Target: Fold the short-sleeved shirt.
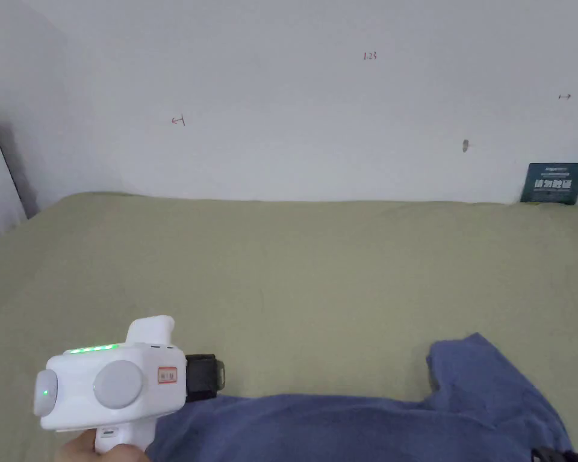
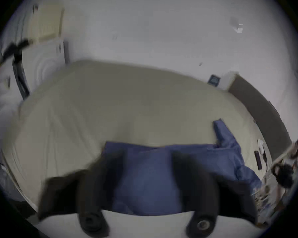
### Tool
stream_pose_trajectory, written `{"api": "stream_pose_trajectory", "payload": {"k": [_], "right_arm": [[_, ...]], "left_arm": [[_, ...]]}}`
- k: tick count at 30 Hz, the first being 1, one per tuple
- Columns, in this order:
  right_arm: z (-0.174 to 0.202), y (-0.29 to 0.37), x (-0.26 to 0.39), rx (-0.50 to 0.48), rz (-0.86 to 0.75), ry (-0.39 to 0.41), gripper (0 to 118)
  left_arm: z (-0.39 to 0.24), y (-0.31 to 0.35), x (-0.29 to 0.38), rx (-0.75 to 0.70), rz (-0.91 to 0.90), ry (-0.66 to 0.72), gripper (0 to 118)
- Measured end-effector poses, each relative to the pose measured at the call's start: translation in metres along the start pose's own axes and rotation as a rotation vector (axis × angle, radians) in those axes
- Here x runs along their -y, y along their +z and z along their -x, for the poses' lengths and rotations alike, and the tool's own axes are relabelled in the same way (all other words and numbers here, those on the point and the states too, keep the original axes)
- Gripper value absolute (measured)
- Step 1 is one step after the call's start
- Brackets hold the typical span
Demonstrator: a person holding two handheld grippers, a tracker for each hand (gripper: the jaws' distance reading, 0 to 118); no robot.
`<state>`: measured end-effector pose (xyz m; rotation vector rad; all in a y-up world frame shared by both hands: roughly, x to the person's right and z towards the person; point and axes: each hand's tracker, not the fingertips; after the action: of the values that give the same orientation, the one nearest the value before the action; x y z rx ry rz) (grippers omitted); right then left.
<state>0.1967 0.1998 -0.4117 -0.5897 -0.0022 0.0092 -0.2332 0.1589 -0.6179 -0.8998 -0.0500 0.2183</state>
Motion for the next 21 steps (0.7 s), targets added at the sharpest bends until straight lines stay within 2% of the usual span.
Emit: {"api": "stream_pose_trajectory", "payload": {"k": [1, 3, 5, 7, 8, 9, 10, 11, 12, 13, 14, 16, 18, 19, 21], "right_arm": [[-0.004, -0.005, -0.001, 0.007, 0.013, -0.009, 1], [-0.019, -0.015, -0.004, 0.017, 0.038, -0.035, 1], [-0.037, -0.028, -0.010, -0.010, 0.070, -0.104, 1], [-0.063, -0.052, -0.023, -0.013, 0.082, -0.142, 1], [-0.074, -0.065, -0.032, -0.009, 0.136, -0.148, 4], [-0.086, -0.087, -0.045, -0.003, 0.166, -0.156, 13], [-0.097, -0.104, -0.055, -0.002, 0.199, -0.174, 34], [-0.109, -0.127, -0.065, -0.019, 0.227, -0.169, 70], [-0.120, -0.152, -0.073, -0.064, 0.275, -0.167, 84], [-0.125, -0.179, -0.080, -0.085, 0.354, -0.136, 85], [-0.132, -0.199, -0.084, -0.101, 0.362, -0.111, 85], [-0.138, -0.239, -0.090, -0.045, 0.459, -0.044, 85], [-0.138, -0.275, -0.091, 0.017, 0.533, -0.027, 85], [-0.139, -0.288, -0.090, 0.021, 0.590, -0.028, 85], [-0.141, -0.308, -0.084, -0.011, 0.677, -0.079, 85]], "left_arm": [[0.009, -0.018, -0.006, -0.008, 0.038, 0.021, 86], [0.015, -0.050, -0.013, -0.082, 0.094, -0.018, 86], [0.011, -0.077, -0.008, -0.128, 0.167, -0.051, 86], [0.008, -0.100, -0.001, -0.130, 0.248, -0.061, 85], [0.008, -0.105, 0.008, -0.147, 0.274, -0.058, 73], [0.008, -0.108, 0.014, -0.151, 0.299, -0.056, 47], [0.005, -0.106, 0.018, -0.154, 0.266, -0.067, 30], [0.002, -0.095, 0.016, -0.146, 0.177, -0.091, 6], [0.001, -0.087, 0.019, -0.085, 0.166, -0.078, 6], [-0.001, -0.085, 0.019, -0.076, 0.188, -0.084, 6], [-0.005, -0.084, 0.020, -0.099, 0.188, -0.101, 6], [-0.012, -0.075, 0.022, -0.109, 0.167, -0.163, 6], [-0.012, -0.072, 0.021, -0.110, 0.171, -0.142, 6], [-0.011, -0.070, 0.021, -0.098, 0.169, -0.122, 6], [-0.005, -0.070, 0.019, -0.087, 0.166, -0.097, 6]]}}
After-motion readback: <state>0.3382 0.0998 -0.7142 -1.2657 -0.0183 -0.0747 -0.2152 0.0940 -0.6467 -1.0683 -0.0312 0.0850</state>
